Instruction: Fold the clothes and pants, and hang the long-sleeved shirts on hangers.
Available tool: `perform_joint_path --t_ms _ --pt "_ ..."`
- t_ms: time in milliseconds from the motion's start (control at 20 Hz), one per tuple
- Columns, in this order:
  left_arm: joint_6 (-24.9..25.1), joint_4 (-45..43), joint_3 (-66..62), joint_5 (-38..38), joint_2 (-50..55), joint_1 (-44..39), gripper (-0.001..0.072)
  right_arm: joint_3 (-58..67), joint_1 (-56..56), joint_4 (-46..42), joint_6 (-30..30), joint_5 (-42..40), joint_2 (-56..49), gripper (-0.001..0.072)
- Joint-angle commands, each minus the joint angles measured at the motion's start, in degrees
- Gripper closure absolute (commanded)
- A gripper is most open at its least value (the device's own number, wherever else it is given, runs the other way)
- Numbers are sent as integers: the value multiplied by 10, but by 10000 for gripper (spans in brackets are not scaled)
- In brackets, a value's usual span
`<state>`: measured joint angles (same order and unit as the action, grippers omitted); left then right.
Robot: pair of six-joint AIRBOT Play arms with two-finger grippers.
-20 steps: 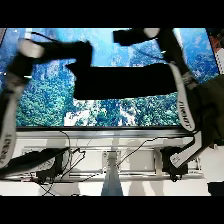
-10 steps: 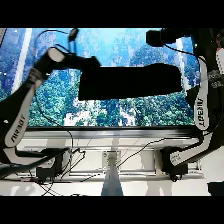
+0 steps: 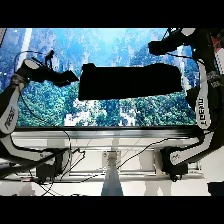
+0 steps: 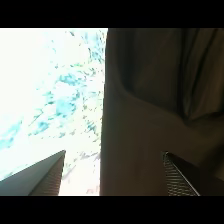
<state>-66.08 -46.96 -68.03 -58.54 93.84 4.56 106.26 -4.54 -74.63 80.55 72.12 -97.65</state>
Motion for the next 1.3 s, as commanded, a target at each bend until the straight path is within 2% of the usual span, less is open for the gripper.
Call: perform_joint_path --t_ms 0,50,100,150,200,250,350,450,500,600,700,750,850,1050,1150,1250 --pt "51 80 11 52 54 -18 18 -7 1 13 -3 -10 0 692" --pt "51 80 11 69 63 -29 43 -7 0 14 -3 -10 0 692" --pt "56 80 11 78 69 -38 126 -7 -1 14 -3 -11 0 691" --pt "62 80 11 85 71 -49 163 -7 -4 14 -3 -15 0 692" --pt "62 80 11 88 71 -59 164 -7 -9 15 -3 -23 0 692" --pt "61 80 11 88 71 -70 255 -7 -14 15 -3 -34 0 692" --pt "62 80 10 79 68 -83 704 -7 -29 15 -3 -61 0 691" --pt "61 73 -9 46 55 -78 700 -7 -51 15 -3 -81 -1 691" --pt "45 45 -25 26 42 -71 701 -7 -64 15 -3 -90 -4 691" --pt "-48 -85 -70 -16 -5 -56 701 -7 -93 15 -3 -103 -17 692" --pt "-106 -189 -117 -90 -59 -43 700 -7 -129 18 0 -109 -44 692" --pt "-118 -205 -136 -127 -87 -36 700 -7 -149 30 8 -116 -63 692" --pt "-118 -203 -158 -171 -146 -23 698 -7 -200 84 38 -148 -105 692" --pt "-118 -203 -158 -170 -257 -19 698 -7 -323 174 112 -252 -162 693" --pt "-117 -203 -158 -169 -288 -20 698 -6 -386 194 143 -319 -178 693" --pt "-117 -203 -158 -169 -297 -20 697 -4 -429 189 150 -357 -180 693"
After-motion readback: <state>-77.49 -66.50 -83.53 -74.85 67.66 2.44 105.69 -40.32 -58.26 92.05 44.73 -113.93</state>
